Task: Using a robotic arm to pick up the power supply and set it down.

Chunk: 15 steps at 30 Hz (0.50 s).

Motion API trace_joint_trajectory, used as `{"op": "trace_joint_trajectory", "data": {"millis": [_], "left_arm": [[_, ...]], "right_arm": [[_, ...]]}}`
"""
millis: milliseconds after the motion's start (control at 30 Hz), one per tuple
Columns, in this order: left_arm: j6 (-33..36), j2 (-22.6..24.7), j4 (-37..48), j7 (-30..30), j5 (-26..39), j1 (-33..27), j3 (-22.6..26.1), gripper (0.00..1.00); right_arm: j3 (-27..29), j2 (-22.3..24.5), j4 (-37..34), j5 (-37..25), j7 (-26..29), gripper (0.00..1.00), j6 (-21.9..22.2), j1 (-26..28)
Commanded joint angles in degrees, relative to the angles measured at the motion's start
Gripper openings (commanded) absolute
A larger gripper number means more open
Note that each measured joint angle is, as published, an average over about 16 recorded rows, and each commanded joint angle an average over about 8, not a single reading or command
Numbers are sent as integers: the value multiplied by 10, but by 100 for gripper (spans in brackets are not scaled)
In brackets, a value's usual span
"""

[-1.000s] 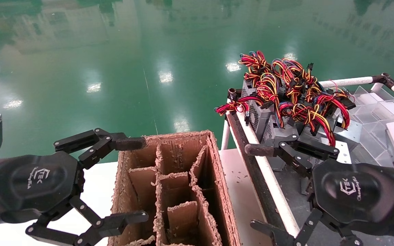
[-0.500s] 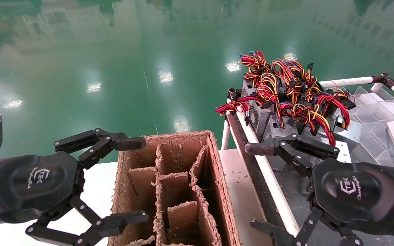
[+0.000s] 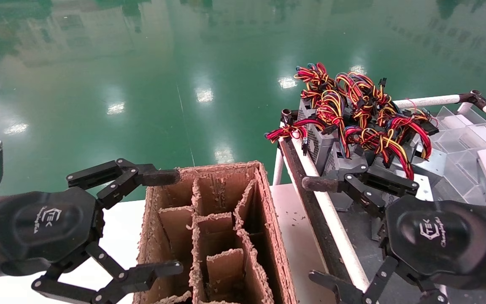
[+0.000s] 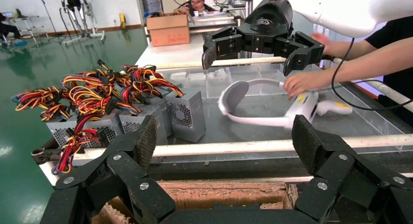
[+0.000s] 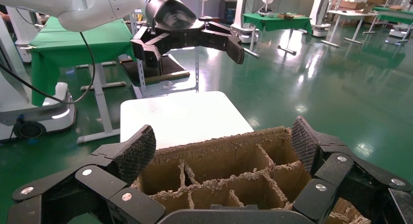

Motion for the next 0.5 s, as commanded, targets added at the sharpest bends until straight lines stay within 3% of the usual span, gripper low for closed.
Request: {"op": "trace_joint_trajectory", "data": {"millis": [33, 500], "left_arm": [[0, 0, 0, 0, 0, 0, 0, 100], [0, 0, 0, 0, 0, 0, 0, 100]], "right_arm": [[0, 0, 0, 0, 0, 100, 0, 0], [-1, 0, 0, 0, 0, 100, 0, 0]]}}
